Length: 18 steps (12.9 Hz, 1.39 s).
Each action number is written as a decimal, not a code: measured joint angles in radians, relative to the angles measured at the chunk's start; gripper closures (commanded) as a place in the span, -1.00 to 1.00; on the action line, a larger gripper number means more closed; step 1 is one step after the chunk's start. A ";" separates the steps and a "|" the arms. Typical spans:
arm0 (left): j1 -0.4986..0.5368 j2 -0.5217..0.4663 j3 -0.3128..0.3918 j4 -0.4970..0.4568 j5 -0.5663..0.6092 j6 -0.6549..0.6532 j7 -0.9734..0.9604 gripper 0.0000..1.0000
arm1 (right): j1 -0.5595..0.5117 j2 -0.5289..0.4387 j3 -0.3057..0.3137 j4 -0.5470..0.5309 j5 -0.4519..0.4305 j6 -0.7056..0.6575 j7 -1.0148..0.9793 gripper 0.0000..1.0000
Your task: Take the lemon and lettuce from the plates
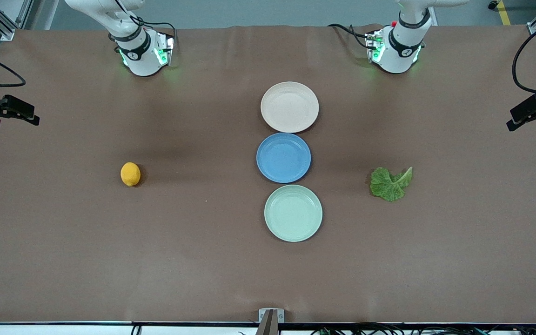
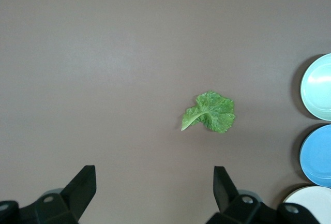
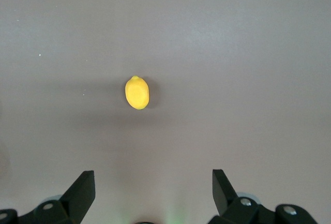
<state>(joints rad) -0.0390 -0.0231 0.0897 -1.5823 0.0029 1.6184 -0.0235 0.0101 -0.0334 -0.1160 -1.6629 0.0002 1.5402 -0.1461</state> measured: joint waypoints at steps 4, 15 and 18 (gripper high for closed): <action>-0.001 0.000 0.000 0.000 0.000 0.000 0.000 -1.00 | -0.021 -0.012 0.030 -0.001 0.000 0.005 0.000 -1.00; -0.006 0.002 -0.024 0.004 0.000 0.000 -0.002 -1.00 | -0.017 -0.050 0.044 -0.033 0.000 0.028 0.000 -1.00; -0.005 0.002 -0.024 0.005 0.000 0.000 -0.002 -1.00 | -0.015 -0.051 0.044 -0.033 0.000 0.029 0.000 -1.00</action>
<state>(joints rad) -0.0445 -0.0211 0.0662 -1.5775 0.0029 1.6187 -0.0255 -0.0052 -0.0839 -0.0724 -1.6962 0.0002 1.5697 -0.1461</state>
